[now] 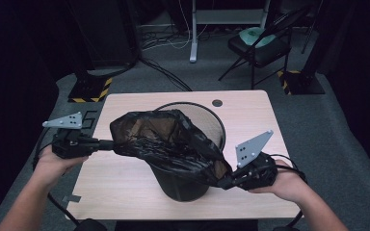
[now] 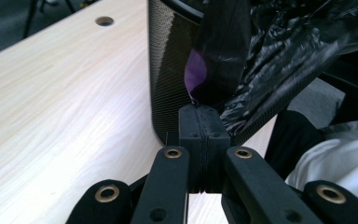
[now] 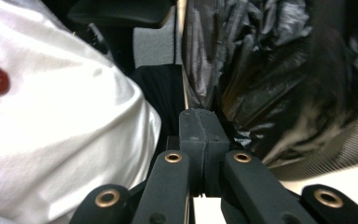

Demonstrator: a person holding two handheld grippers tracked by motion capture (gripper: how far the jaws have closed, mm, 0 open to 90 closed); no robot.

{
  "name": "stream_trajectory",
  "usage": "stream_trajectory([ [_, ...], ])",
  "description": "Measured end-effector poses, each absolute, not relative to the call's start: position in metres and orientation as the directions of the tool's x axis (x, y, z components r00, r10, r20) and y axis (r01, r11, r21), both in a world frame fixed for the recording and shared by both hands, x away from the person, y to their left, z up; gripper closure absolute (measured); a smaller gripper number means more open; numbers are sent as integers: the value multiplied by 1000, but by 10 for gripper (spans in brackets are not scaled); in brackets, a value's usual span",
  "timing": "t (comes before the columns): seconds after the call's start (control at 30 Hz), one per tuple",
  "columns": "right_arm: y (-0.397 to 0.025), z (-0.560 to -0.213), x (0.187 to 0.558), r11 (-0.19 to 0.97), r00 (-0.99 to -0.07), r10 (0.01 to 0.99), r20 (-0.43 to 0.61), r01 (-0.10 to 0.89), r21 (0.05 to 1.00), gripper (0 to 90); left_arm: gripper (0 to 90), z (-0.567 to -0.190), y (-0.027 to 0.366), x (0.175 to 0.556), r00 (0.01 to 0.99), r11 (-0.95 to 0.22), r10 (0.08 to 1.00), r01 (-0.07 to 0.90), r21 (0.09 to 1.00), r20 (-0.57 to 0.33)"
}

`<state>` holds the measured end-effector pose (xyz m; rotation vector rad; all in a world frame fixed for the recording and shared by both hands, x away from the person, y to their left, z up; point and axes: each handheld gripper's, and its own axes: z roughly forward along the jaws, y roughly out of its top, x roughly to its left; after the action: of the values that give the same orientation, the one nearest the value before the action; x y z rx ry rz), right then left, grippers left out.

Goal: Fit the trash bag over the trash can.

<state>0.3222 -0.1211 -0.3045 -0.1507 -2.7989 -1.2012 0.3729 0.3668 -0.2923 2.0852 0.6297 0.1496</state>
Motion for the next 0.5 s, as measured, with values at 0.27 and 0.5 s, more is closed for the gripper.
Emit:
stream_trajectory([
  [0.27,-119,-309,333,729,-990,115,79,138,670,897,896,-296,373,376,846,-455,517,402,794,-132],
  [0.5,-124,-316,339,720,-985,140,103,172,672,896,783,-303,358,385,853,-456,500,404,793,-147],
])
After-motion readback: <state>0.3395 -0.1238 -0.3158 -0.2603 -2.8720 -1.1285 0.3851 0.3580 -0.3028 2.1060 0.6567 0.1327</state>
